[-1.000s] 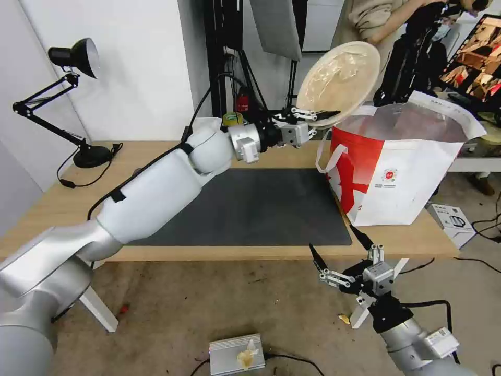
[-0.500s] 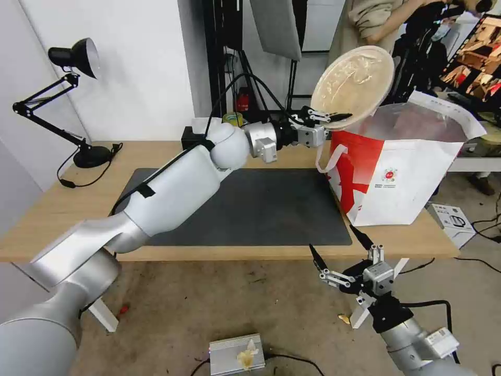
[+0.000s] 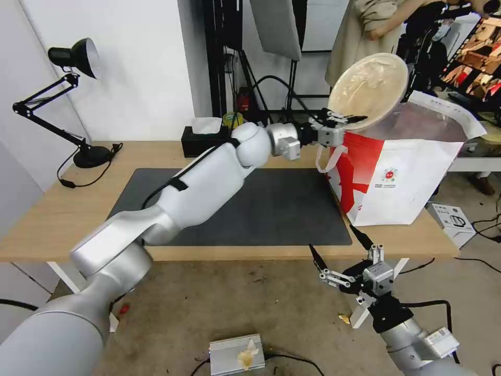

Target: Pick up the trash from the table and place it into the takeout bag.

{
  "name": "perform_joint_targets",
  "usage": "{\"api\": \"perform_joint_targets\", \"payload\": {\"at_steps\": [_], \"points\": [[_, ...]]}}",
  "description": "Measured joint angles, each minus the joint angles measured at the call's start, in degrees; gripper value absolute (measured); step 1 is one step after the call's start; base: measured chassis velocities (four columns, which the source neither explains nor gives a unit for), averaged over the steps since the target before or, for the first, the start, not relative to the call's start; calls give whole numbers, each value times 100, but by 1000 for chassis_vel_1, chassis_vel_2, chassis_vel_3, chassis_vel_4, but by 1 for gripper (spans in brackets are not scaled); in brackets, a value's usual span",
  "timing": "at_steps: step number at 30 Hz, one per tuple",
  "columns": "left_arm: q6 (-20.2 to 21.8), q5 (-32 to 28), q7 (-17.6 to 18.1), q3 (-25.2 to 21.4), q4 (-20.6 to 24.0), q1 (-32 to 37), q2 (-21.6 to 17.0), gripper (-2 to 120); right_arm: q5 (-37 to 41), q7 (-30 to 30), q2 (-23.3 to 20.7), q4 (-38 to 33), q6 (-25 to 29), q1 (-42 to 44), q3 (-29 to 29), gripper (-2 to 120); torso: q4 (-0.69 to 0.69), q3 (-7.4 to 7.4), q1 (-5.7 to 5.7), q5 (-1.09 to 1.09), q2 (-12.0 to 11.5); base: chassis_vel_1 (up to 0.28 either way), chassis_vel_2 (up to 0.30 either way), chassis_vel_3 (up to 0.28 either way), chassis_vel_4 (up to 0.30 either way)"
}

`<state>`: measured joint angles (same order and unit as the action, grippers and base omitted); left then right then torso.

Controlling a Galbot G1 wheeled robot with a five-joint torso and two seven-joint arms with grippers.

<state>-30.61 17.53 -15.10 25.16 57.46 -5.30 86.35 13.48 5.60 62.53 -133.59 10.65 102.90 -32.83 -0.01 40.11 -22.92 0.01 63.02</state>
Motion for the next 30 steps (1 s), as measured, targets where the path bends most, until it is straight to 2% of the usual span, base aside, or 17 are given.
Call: {"api": "perform_joint_targets", "payload": {"at_steps": [6,11,17,25,30], "points": [[-86,219,3,-122,-669,-162,461,1,0,0,0,0,0,0,0,100,0,0,0,0,0,0,0,0,0],[-86,234,6,-36,-945,-257,525,1,0,0,0,0,0,0,0,100,1,0,0,0,0,0,0,0,0],[-75,213,-82,48,-1102,-307,522,1,0,0,0,0,0,0,0,100,1,0,0,-1,0,0,0,0,0],[29,-45,-633,278,-1166,-328,511,1,0,0,0,0,0,0,0,100,1,0,0,-1,0,0,0,0,0],[53,-189,-830,375,-1211,-328,507,1,0,0,0,0,0,1,0,100,1,0,0,-1,0,0,0,0,0]]}}
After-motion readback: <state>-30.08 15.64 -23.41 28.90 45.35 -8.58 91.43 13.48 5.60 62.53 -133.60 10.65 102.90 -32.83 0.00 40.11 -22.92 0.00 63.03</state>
